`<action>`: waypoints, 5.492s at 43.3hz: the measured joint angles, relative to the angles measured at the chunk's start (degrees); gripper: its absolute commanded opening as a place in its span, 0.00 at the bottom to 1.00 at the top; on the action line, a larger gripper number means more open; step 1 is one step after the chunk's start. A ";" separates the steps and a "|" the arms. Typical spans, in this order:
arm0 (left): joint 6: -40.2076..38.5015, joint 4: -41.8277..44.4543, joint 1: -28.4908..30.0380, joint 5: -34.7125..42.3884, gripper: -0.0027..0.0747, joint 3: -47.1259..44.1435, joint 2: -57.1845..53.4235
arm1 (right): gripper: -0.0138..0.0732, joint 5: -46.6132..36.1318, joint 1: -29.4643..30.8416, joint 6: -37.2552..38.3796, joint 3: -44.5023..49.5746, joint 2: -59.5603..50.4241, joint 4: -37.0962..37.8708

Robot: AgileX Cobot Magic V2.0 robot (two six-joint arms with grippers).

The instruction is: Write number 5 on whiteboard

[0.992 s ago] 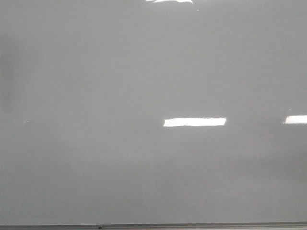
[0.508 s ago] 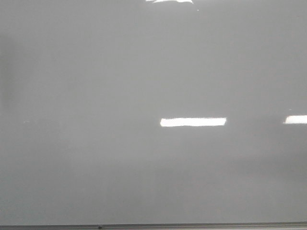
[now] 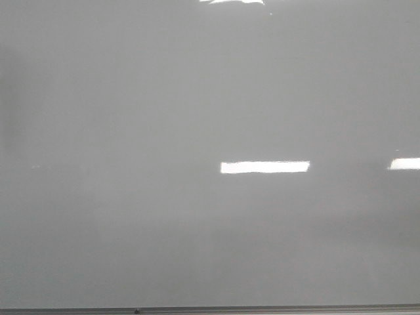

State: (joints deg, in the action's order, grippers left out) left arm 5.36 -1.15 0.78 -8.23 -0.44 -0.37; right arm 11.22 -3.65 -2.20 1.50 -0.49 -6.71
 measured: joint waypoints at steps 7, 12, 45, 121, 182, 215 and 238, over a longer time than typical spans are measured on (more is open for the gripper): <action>0.00 -0.18 0.00 0.00 0.01 0.00 0.00 | 0.08 0.00 0.00 0.00 0.00 0.00 0.00; 0.00 -1.65 0.00 1.14 0.01 0.00 0.00 | 0.08 -1.40 0.00 0.00 0.00 0.00 0.00; 0.00 -3.26 0.00 -6.60 0.13 21.87 20.17 | 0.21 5.54 0.00 0.29 -24.05 17.29 0.00; 0.00 -14.53 -6.82 16.17 0.83 38.49 82.95 | 0.86 4.60 0.00 0.40 -24.05 17.69 0.00; 32.30 -3.64 -26.35 -43.87 0.01 58.80 82.17 | 0.86 7.96 0.00 0.18 -24.05 17.69 0.00; 40.21 -0.39 -49.89 -46.01 0.01 63.41 82.17 | 0.86 25.41 -37.25 -23.06 -44.94 52.95 -4.68; 40.35 -0.62 -49.89 -45.00 0.01 63.41 82.17 | 0.66 20.88 -44.86 -25.35 -53.40 72.12 -5.16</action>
State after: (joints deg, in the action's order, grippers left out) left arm 45.71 -1.77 -49.11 -53.23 62.97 81.80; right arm 32.10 -48.51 -27.55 -51.90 71.63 -11.87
